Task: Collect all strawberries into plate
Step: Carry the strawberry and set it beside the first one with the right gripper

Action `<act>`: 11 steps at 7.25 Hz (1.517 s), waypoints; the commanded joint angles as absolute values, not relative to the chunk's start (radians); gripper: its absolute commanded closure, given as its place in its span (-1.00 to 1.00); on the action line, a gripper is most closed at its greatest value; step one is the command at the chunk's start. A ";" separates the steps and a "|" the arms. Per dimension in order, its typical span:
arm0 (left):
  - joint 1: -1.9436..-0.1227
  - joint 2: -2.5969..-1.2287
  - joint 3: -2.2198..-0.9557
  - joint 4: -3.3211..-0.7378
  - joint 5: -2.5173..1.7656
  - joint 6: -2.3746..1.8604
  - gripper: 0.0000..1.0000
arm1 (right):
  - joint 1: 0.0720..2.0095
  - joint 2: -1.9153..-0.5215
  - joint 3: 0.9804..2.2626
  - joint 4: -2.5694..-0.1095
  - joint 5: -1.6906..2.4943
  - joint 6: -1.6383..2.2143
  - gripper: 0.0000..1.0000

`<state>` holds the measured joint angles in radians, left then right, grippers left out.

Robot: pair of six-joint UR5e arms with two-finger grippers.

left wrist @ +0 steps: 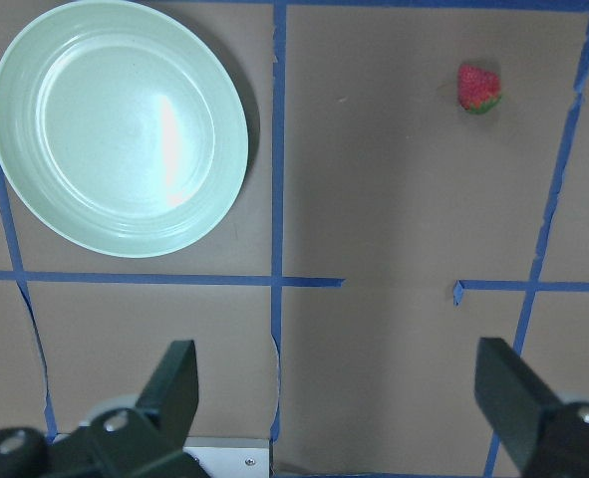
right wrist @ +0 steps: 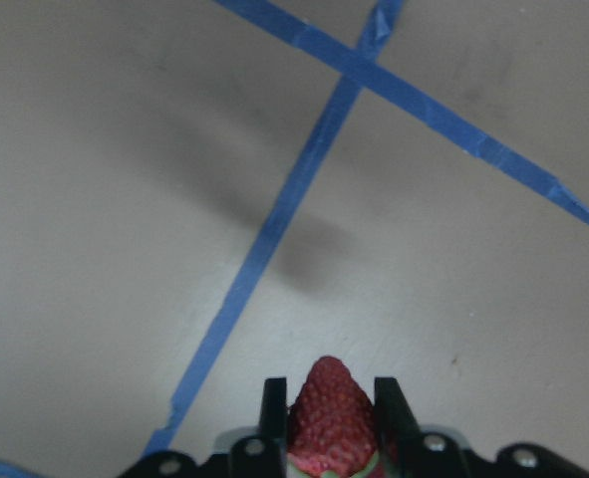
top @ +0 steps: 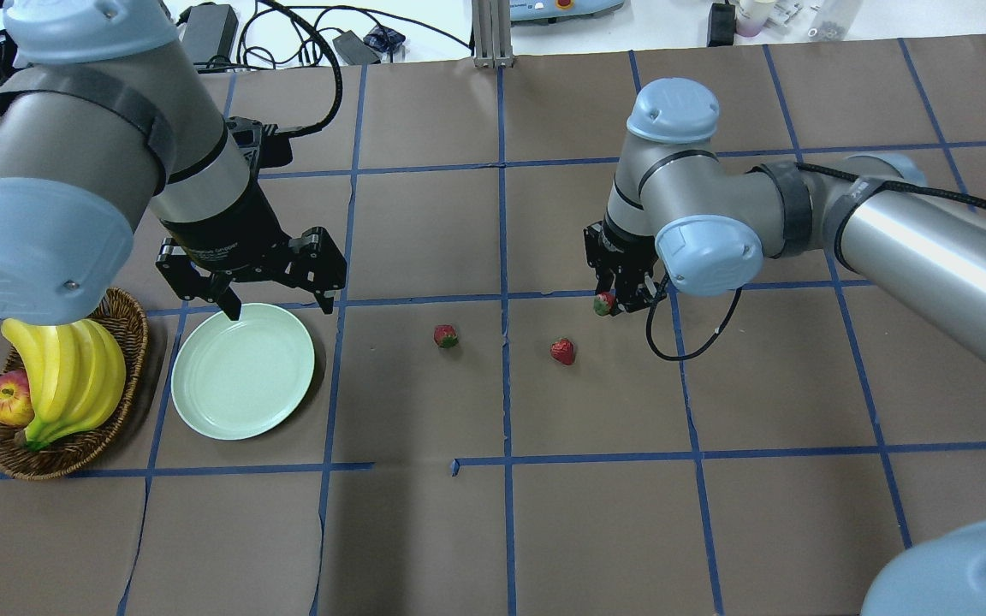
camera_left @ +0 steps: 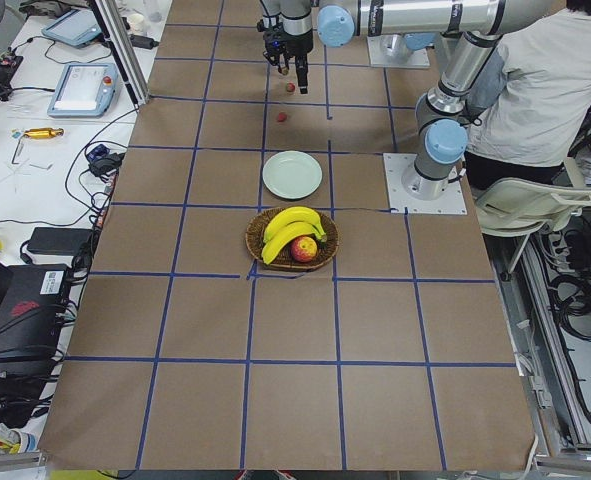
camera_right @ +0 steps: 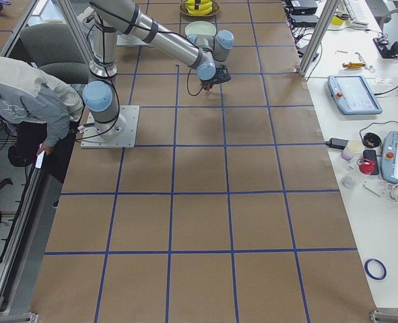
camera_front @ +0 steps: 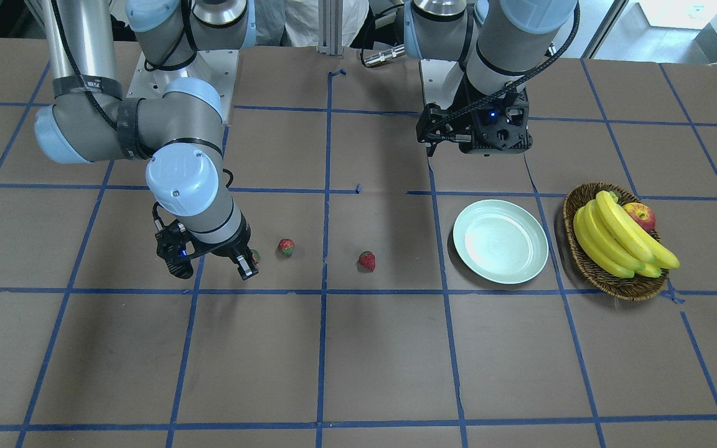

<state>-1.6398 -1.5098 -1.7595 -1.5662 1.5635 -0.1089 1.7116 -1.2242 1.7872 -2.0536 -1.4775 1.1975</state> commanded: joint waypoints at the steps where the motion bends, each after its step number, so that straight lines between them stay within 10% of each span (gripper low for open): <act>1: -1.640 -1.509 -1.759 -1.565 1.563 -0.109 -1.00 | 1.782 -1.223 1.706 -2.046 -1.442 1.201 1.00; 11: -1.637 -1.489 -1.739 -1.565 1.571 -0.101 -1.00 | 1.967 -1.083 1.721 -2.154 -1.310 1.216 0.91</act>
